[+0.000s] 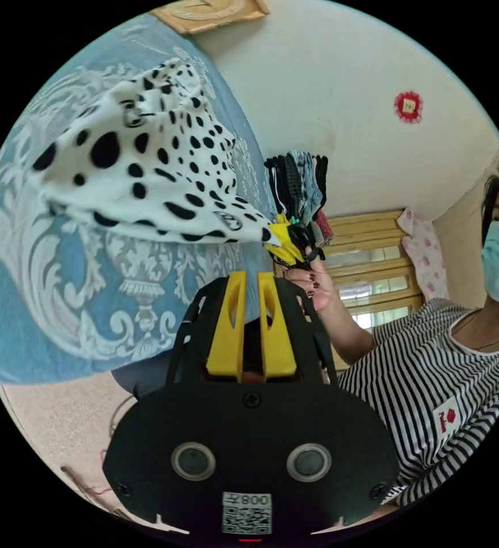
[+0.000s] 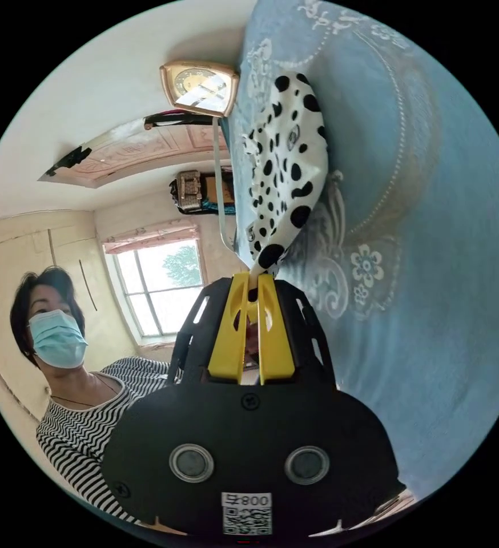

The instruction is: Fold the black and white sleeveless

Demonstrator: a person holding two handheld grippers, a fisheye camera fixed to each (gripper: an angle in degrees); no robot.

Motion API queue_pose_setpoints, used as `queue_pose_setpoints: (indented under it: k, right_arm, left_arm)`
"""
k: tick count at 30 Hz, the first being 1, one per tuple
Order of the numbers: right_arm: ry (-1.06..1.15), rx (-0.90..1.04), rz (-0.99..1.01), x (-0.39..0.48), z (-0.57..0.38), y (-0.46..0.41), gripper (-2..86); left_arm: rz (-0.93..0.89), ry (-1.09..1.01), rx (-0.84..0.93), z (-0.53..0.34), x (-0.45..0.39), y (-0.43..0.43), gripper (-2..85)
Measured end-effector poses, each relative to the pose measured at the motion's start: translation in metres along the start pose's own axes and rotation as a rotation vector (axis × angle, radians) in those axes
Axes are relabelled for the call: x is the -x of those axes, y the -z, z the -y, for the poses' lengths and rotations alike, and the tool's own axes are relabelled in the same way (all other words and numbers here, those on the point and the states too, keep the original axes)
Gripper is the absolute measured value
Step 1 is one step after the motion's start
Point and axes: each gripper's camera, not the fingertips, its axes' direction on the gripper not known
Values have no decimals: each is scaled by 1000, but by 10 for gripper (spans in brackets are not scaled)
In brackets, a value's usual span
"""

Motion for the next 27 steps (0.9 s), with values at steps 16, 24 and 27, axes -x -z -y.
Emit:
queue_pose_setpoints:
  k: [16, 24, 27]
  right_arm:
    - [123, -1, -5, 105, -73, 51, 20]
    - [114, -25, -7, 137, -134, 100, 19]
    - [107, -39, -25, 148, -163, 125, 19]
  left_arm:
    - [-437, 385, -537, -20, 101, 79, 118]
    - [-380, 405, -663, -22, 112, 94, 43]
    - [-325, 365, -624, -25, 101, 94, 30]
